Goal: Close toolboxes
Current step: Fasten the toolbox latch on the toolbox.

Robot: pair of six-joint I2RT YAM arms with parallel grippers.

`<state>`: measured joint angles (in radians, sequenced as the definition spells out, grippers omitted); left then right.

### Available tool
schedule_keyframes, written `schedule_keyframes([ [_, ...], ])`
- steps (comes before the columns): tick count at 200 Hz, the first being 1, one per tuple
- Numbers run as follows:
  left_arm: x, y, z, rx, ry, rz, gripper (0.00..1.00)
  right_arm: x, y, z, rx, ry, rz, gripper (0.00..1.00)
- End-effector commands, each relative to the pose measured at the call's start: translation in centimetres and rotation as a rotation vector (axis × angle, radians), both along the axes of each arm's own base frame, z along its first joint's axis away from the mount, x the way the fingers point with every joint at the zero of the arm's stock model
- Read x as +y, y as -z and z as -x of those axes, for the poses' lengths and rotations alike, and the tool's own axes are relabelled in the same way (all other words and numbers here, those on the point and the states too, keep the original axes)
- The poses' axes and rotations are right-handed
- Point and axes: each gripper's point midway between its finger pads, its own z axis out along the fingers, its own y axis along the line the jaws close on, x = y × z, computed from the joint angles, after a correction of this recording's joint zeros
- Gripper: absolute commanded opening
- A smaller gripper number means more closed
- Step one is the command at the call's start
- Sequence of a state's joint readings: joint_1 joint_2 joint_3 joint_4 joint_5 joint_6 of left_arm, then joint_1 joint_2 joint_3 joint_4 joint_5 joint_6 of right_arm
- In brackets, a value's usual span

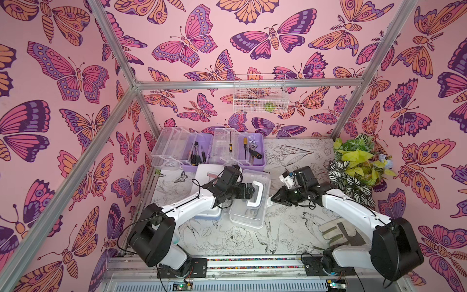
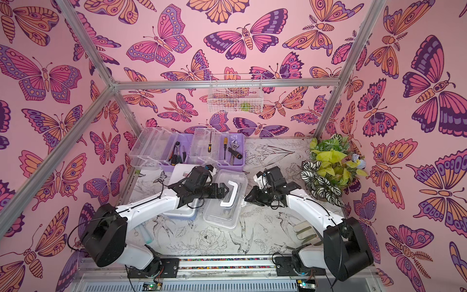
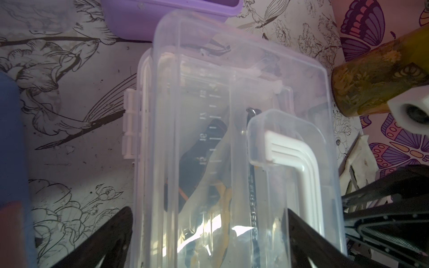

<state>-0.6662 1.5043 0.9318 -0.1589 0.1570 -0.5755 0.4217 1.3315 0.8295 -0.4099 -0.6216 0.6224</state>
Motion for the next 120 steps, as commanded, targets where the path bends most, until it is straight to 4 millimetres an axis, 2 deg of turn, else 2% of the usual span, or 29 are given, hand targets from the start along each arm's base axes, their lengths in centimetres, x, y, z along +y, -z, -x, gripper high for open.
schedule_keyframes([
  [1,0.2,2.9,2.0,0.105,0.033,-0.063,0.98,1.3,-0.9,-0.1,-0.014,-0.038,-0.023,0.25],
  [34,0.1,2.9,2.2,0.105,0.033,-0.064,0.98,2.2,-1.1,0.2,-0.018,-0.052,-0.036,0.26],
  [71,-0.1,2.7,2.2,0.100,0.035,-0.061,0.98,2.1,0.0,0.5,0.005,-0.049,-0.013,0.27],
  [92,-0.2,2.7,2.3,0.101,0.036,-0.061,0.98,1.9,0.6,0.3,0.012,-0.037,0.007,0.16],
  [120,-0.2,2.6,2.3,0.100,0.035,-0.060,0.98,1.9,1.2,0.1,0.022,-0.032,0.024,0.15],
])
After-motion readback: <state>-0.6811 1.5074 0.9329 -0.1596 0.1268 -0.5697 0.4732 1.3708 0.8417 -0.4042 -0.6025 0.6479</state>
